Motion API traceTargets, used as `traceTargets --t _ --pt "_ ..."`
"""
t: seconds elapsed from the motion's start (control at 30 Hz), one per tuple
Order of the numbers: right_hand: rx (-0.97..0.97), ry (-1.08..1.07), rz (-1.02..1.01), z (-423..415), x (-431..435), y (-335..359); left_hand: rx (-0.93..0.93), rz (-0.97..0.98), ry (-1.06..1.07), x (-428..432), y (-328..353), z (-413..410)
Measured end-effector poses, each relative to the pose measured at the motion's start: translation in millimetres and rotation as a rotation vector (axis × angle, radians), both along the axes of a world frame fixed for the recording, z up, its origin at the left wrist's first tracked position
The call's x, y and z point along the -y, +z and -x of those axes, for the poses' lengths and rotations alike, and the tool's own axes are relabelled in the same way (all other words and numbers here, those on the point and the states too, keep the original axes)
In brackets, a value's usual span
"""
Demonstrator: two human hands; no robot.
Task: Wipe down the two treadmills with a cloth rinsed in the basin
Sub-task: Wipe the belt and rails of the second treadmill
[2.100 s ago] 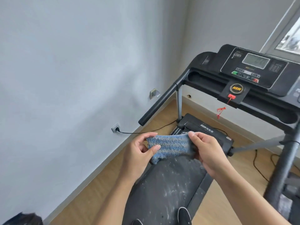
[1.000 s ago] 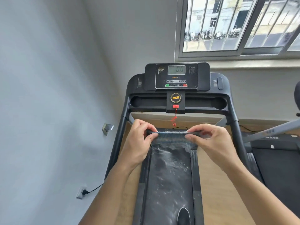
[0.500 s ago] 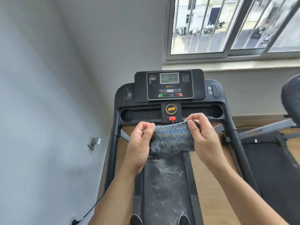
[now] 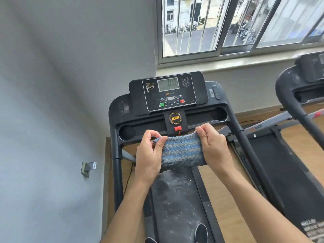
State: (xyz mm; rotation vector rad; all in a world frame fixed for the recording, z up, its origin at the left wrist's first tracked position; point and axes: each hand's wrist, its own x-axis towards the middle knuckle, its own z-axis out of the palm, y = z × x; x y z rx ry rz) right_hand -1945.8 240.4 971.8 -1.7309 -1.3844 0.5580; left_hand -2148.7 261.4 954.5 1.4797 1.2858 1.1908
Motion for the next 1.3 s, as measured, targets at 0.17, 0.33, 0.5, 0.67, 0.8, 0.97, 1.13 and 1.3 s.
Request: traceTargets --t 0.17,0.33,0.5,0.67,0.8,0.97,1.13,1.3 --pt "-0.113 0.041 0.051 -19.5 -4.9 7.7 0.103 0.154 -0.003 -4.1 -5.2 -8.6" --pt "-0.311 0.225 0.131 -45.4 -12.2 20.0 0.412 0.400 0.155 1.1 -22.2 -50.2" --pt "-0.197 0.254 0.142 -72.2 -24.9 0.6 0.124 0.304 0.388 5.6 -42.1 -89.8" --pt "-0.165 0.225 0.095 -98.5 -31.3 -10.2 -0.066 0.189 0.383 11.5 -44.4 -115.4" --pt "-0.166 0.231 0.108 -122.2 -34.7 -23.0 0.301 0.507 0.252 17.4 -39.7 -127.8" --pt "-0.070 0.244 0.122 -144.1 -33.7 -33.2 0.248 0.473 0.376 23.6 -58.9 -152.4" --pt "-0.026 0.221 0.123 -144.8 -28.7 -46.5 -0.228 0.087 0.524 27.0 -51.3 -156.0" --pt "-0.043 0.268 0.104 -121.9 -23.3 -40.4 -0.371 -0.052 0.454 19.4 -43.6 -157.6"
